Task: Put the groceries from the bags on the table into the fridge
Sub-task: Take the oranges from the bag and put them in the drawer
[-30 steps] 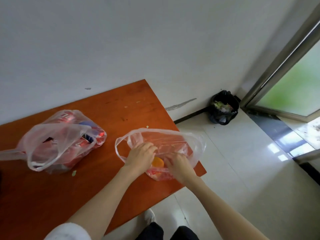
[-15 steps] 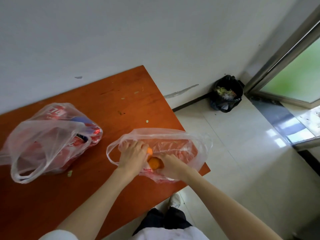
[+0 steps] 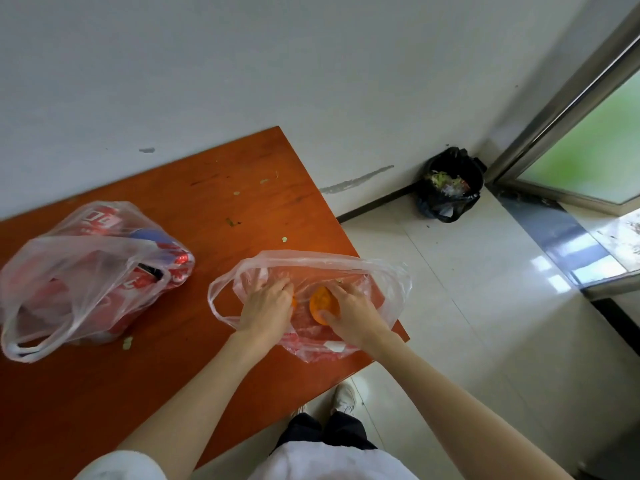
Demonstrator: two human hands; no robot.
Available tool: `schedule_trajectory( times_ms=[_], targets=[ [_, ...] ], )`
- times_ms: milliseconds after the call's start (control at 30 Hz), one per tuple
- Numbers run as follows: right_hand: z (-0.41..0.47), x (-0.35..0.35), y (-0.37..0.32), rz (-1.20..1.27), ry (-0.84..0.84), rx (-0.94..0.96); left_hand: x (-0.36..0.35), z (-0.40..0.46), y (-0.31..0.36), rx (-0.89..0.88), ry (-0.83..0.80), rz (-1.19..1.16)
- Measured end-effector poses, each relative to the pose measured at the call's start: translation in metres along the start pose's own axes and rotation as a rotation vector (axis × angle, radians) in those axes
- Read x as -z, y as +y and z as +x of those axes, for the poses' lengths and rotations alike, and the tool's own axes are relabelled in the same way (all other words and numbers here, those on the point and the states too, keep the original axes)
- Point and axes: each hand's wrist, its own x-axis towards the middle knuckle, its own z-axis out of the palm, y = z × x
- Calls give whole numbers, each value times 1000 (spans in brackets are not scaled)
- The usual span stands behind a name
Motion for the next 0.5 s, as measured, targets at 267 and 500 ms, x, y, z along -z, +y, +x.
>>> schedule_trajectory(
  times_ms=[267, 500],
  targets=[
    [9, -8, -10, -83, 25, -60, 4, 1, 8, 171, -197, 168],
    [-3, 2, -7, -45, 43, -42, 9, -2, 5, 160, -117, 100]
  ],
)
